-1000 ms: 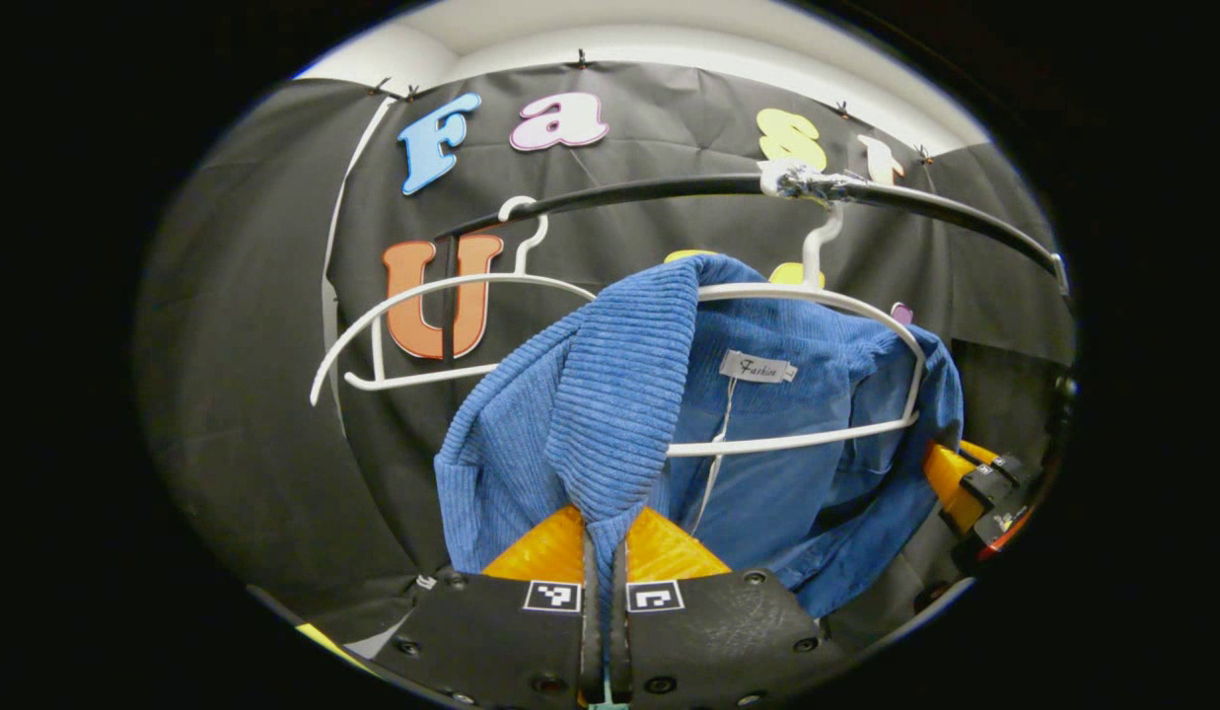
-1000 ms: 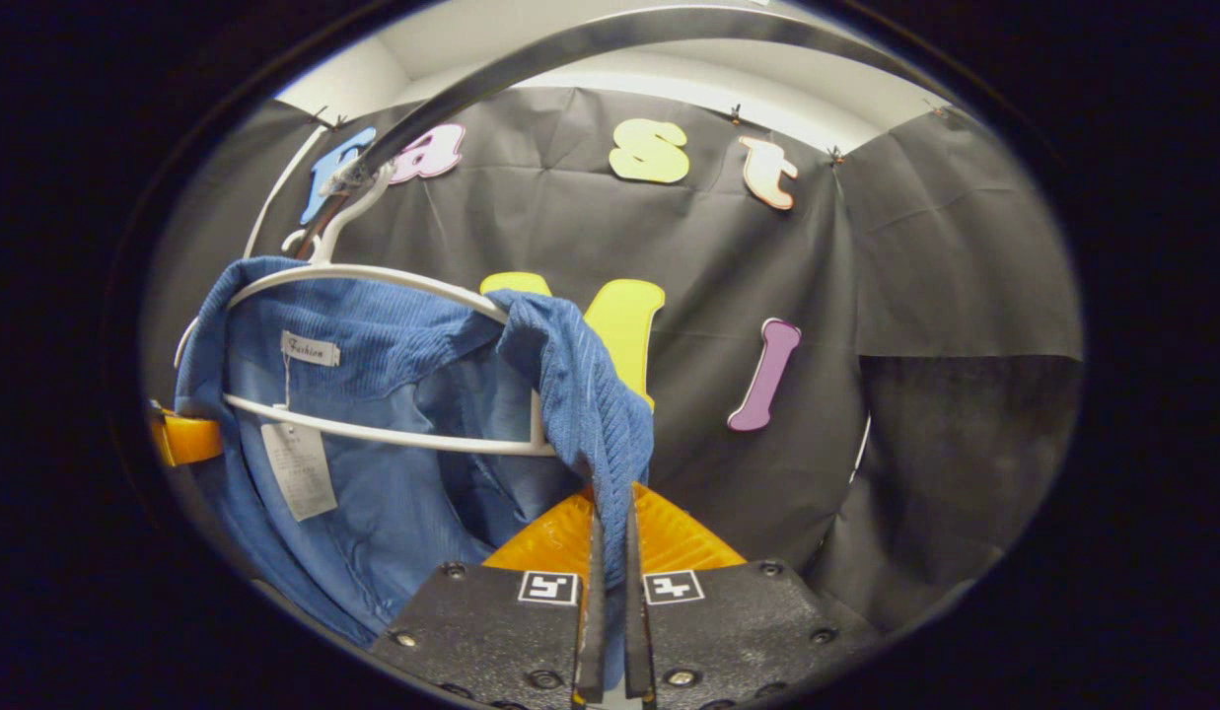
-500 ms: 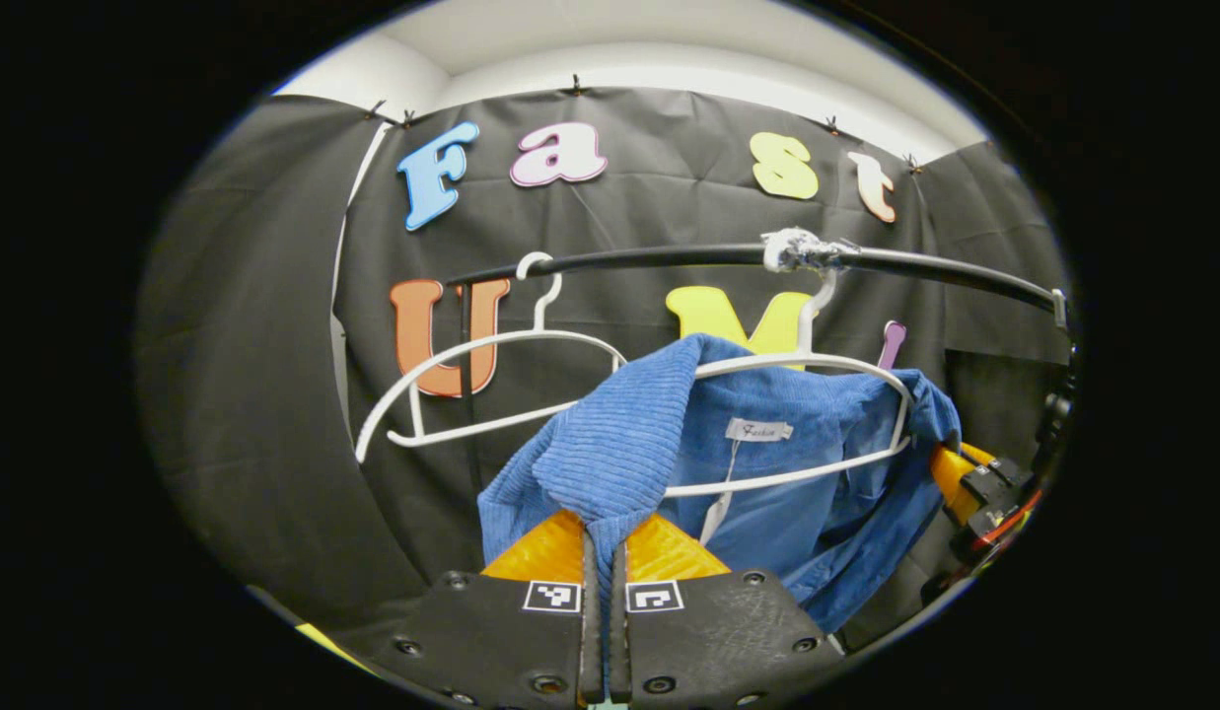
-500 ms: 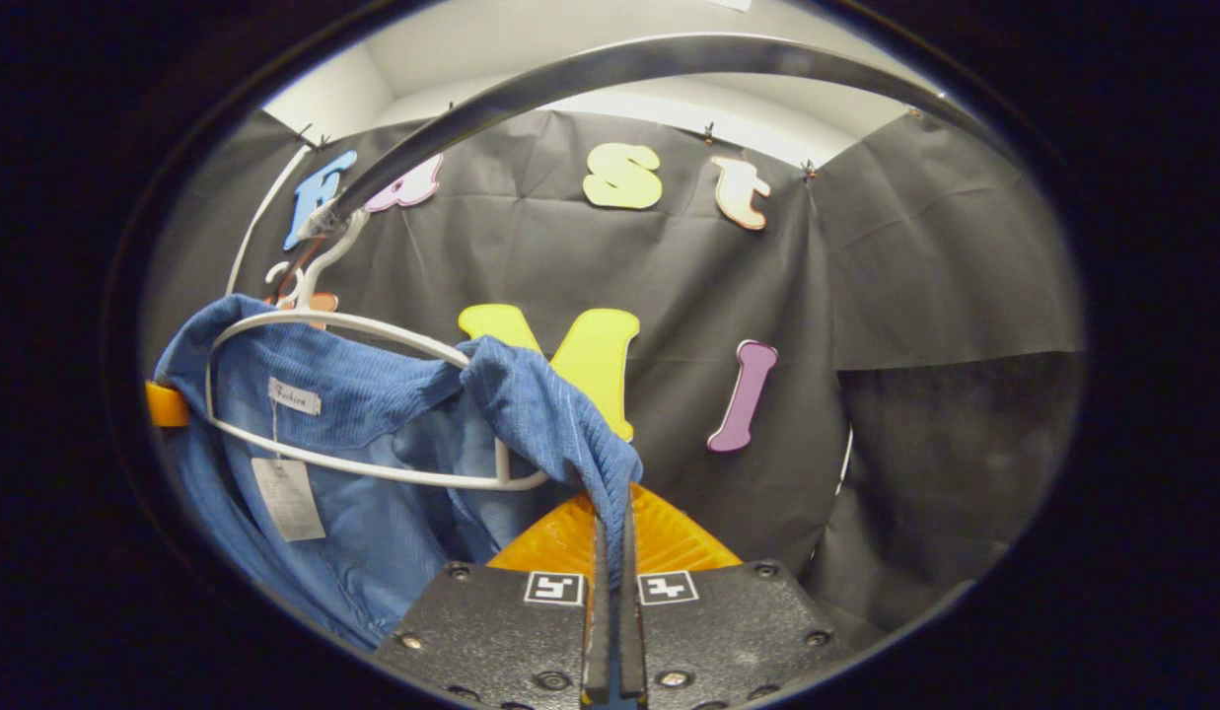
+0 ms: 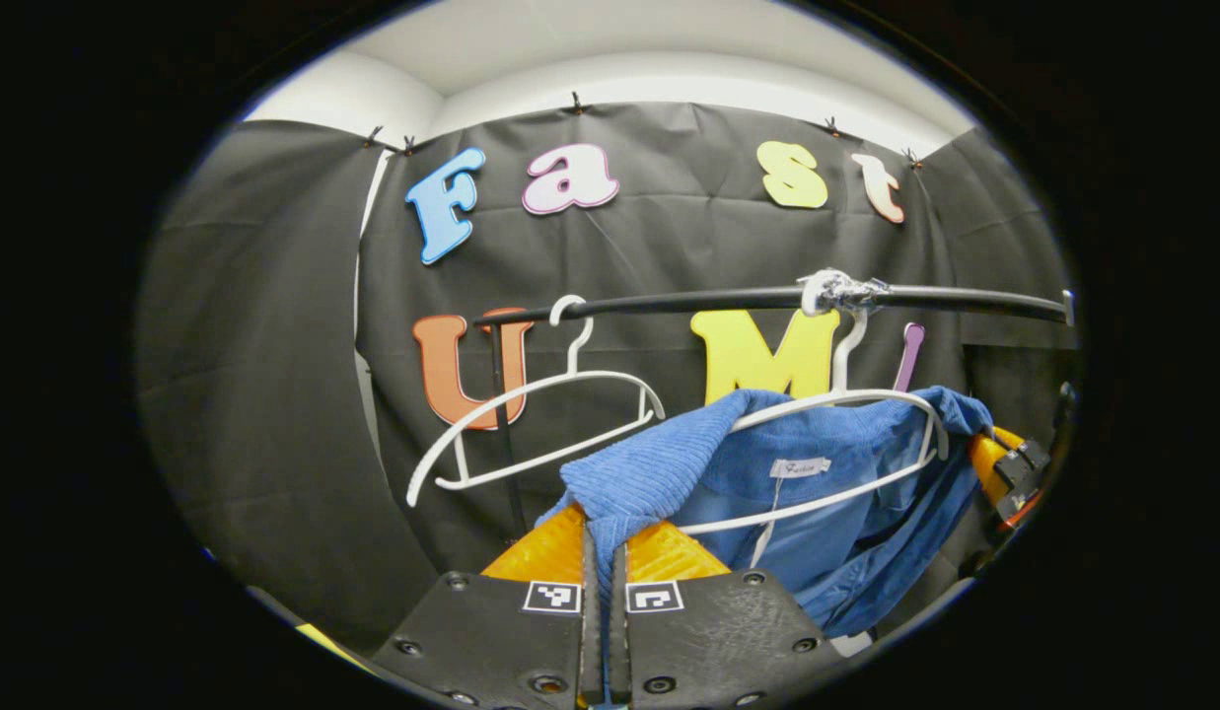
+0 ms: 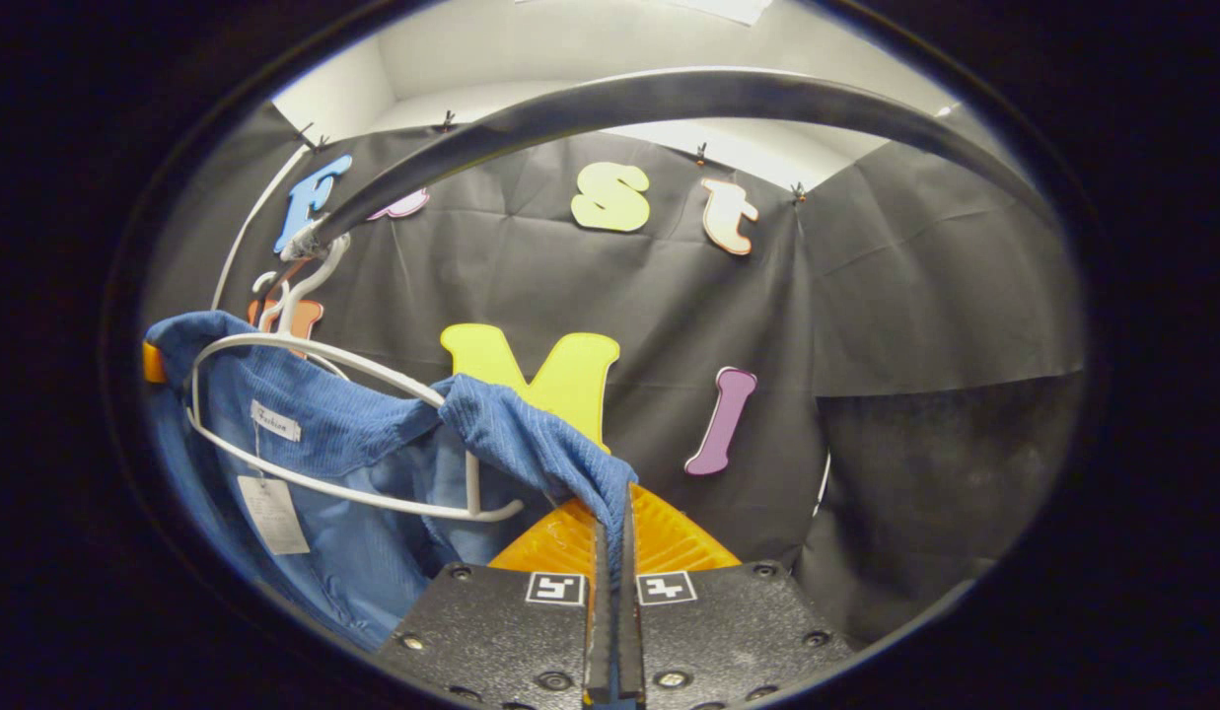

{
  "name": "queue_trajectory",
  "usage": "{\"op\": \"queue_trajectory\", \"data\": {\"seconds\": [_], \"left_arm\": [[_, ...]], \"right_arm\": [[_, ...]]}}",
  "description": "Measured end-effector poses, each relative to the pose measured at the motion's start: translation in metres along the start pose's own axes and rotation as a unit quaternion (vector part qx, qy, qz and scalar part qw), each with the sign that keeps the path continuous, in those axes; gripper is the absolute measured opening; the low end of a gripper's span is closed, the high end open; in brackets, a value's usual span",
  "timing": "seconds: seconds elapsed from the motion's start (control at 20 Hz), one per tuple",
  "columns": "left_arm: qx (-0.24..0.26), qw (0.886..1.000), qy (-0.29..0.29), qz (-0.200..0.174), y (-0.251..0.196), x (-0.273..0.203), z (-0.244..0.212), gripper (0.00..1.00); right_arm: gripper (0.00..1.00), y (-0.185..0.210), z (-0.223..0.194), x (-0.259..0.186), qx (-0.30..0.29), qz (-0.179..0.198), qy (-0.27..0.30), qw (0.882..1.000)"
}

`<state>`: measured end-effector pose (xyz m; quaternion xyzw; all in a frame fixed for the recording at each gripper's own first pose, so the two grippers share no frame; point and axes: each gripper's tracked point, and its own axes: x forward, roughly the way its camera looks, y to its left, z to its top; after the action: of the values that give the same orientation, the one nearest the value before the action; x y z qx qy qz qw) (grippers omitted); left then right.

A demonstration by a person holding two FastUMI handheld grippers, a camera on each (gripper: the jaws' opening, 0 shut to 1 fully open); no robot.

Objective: Grasp the clothes on the hanger with both hands and then place them into the laundry hamper below.

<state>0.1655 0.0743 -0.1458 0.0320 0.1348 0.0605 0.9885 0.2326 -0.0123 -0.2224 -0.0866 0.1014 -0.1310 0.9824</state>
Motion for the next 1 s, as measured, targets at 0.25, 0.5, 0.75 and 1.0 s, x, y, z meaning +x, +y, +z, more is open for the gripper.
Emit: {"op": "queue_trajectory", "data": {"seconds": [0.25,0.5,0.75,1.0], "left_arm": [[0.021,1.000,-0.009,0.004,0.016,0.011,0.022,0.07],[0.041,0.999,-0.004,-0.008,0.024,0.018,0.022,0.07],[0.044,0.999,0.006,-0.019,0.033,0.025,0.026,0.07],[0.070,0.997,0.009,-0.023,0.056,0.045,0.038,0.07]], "right_arm": [[0.06,-0.004,0.013,0.002,-0.013,-0.008,-0.018,1.000],[0.06,-0.011,0.020,0.010,-0.021,-0.013,-0.029,0.999],[0.06,-0.017,0.023,0.018,-0.036,-0.012,-0.041,0.998],[0.06,-0.017,0.026,0.028,-0.056,-0.006,-0.055,0.997]]}}
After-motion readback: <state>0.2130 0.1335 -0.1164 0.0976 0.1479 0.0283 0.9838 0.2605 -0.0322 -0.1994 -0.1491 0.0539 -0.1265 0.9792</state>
